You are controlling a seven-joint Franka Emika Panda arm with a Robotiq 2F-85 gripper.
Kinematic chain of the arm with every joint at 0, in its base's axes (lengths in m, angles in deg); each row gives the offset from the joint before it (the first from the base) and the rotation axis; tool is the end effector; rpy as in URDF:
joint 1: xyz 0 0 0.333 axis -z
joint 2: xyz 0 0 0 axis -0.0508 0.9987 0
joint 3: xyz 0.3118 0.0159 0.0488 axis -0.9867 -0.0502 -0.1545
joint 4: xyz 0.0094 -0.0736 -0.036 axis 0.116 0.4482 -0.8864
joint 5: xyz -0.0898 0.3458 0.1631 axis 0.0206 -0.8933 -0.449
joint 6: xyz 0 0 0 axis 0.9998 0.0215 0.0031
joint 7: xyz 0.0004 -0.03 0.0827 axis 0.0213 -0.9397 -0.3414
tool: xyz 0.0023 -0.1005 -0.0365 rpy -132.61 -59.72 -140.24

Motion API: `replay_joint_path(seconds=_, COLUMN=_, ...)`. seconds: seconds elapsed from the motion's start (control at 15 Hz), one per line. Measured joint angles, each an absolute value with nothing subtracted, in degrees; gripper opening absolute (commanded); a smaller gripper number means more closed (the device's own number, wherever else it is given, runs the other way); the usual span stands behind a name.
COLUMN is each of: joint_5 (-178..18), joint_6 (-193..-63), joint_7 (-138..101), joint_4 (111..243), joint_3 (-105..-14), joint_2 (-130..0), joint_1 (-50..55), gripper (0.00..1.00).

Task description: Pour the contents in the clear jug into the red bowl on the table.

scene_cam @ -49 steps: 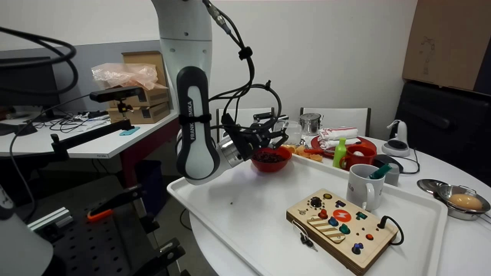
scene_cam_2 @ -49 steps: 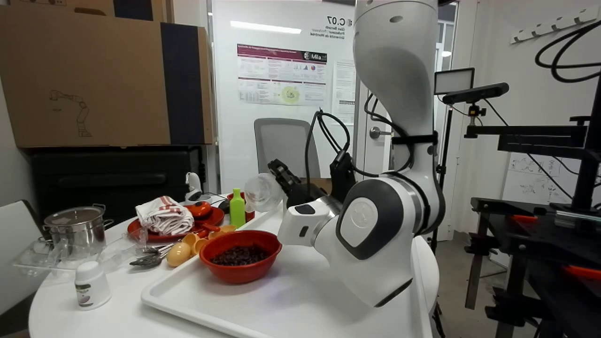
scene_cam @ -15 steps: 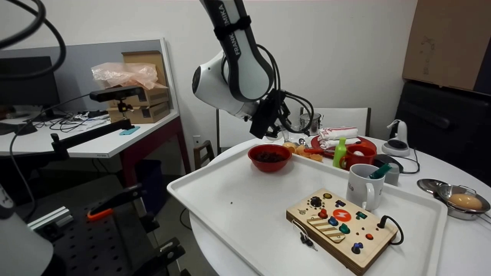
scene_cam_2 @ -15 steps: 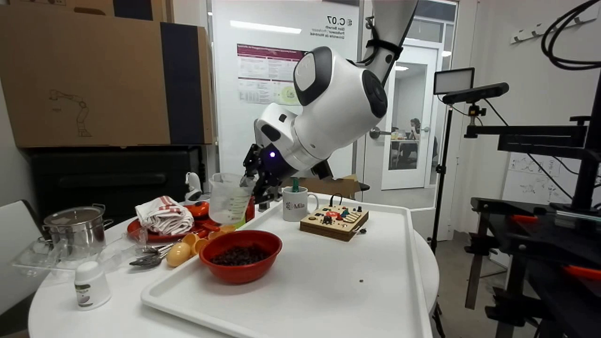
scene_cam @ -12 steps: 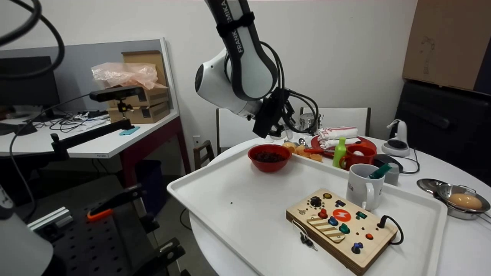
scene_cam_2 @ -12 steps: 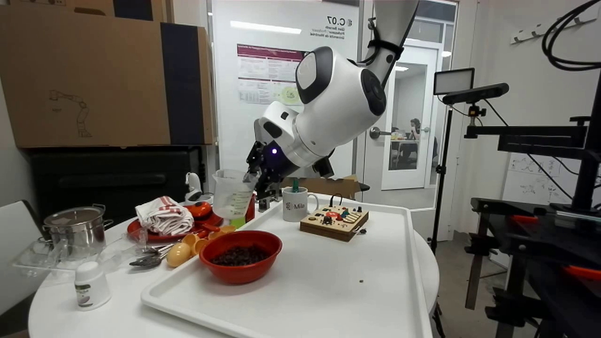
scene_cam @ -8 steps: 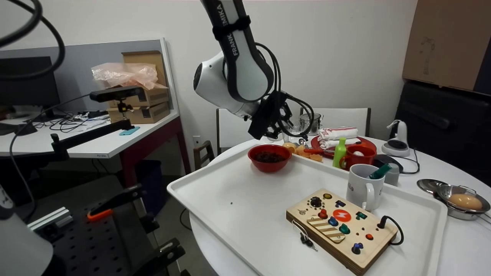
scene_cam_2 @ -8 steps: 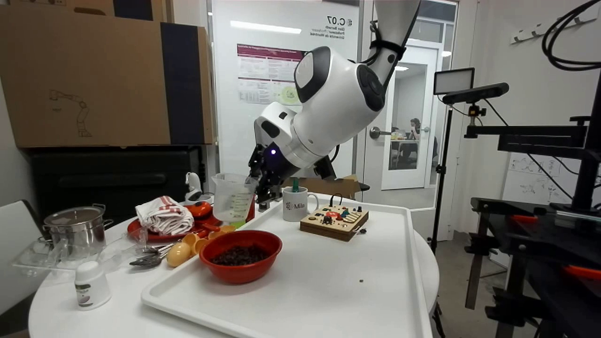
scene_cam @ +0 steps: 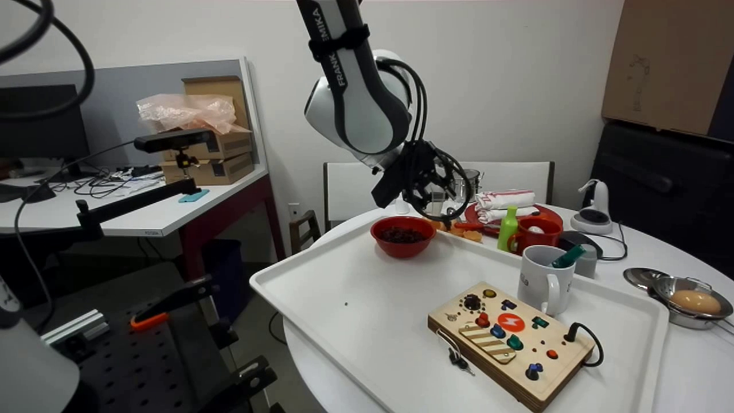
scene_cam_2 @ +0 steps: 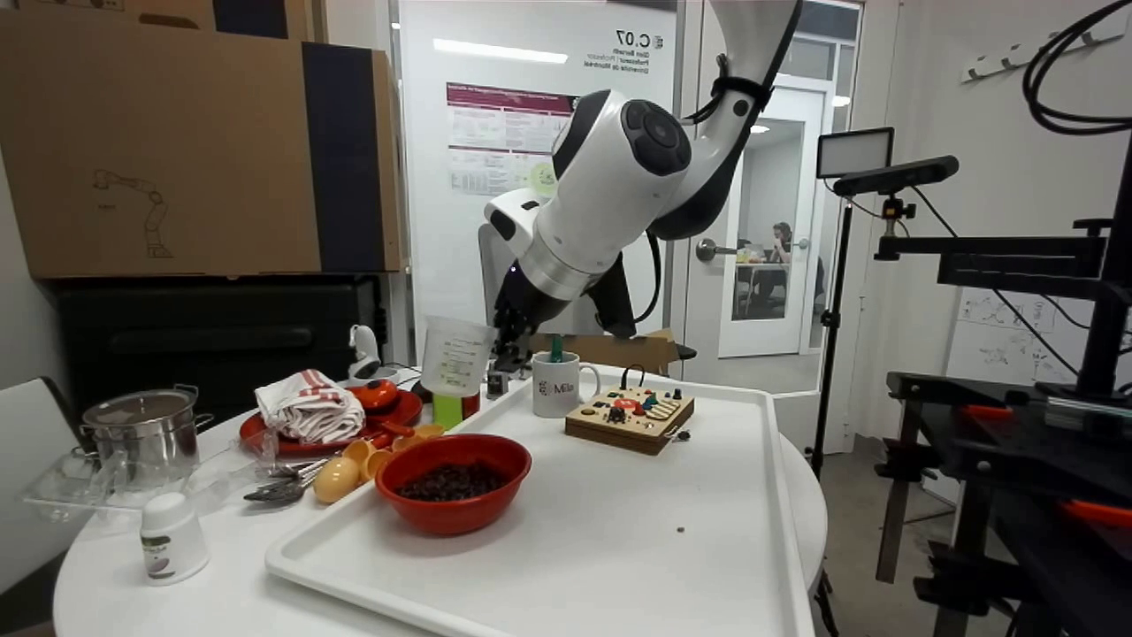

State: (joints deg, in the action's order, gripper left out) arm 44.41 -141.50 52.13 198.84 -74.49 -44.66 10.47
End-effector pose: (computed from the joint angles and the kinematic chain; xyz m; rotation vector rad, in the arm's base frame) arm 0.5724 0.0486 0.1263 2.2006 0.8724 0.7762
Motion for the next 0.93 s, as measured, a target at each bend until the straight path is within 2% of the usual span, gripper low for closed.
replay_joint_path(seconds=0.53, joint_5=28.13, joint_6=-132.01, joint_7=48.27, joint_4=198.57, joint_3=-70.84, joint_2=-43.96, joint_1=10.08, gripper=0.11)
replay_joint_path(seconds=0.93, joint_5=24.22, joint_6=-122.53, joint_7=47.73, joint_4=198.04, joint_3=-69.98, joint_2=-40.14, joint_1=7.83, gripper=0.11)
